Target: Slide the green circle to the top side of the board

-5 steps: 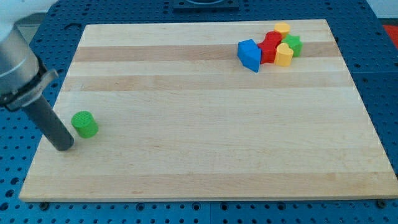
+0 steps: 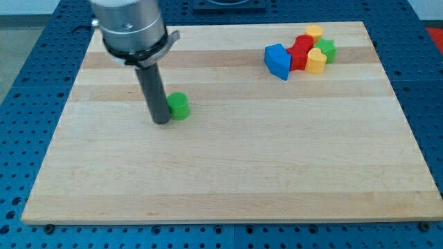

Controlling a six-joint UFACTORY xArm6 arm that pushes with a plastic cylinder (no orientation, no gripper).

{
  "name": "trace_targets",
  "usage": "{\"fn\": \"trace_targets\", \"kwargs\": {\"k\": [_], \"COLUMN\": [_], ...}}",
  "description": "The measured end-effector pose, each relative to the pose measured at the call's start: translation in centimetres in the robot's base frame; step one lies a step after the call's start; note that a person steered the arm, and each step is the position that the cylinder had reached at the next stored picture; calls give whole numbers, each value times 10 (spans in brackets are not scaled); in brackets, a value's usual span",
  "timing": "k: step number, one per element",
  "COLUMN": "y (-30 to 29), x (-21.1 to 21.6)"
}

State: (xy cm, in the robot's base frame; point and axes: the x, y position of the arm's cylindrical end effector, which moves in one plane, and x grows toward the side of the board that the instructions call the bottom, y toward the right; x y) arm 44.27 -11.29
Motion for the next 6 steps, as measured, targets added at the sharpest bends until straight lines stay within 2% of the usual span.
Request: {"fn": "trace_targets", "kwargs": {"k": [4,6], "y": [84,46], "x": [-61,-107]}}
